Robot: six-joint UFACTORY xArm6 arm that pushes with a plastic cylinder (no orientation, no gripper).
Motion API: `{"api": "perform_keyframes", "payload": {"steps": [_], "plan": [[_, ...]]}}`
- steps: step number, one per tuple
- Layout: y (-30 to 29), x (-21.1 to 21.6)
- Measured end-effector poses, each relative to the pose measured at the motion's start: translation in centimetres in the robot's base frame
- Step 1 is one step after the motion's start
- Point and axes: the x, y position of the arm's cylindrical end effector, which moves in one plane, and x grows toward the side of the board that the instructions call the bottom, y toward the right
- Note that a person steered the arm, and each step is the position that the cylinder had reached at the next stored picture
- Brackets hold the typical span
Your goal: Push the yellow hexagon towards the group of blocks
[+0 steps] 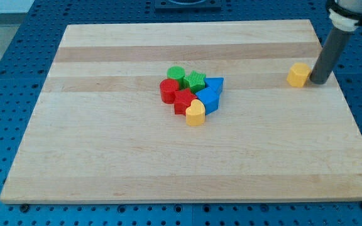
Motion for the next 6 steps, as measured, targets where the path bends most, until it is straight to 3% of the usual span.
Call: {"api": "perform_keyframes", "payload": {"steps": [3,6], "plan": [[-3.6,0.5],[-11.0,-0.3]]}}
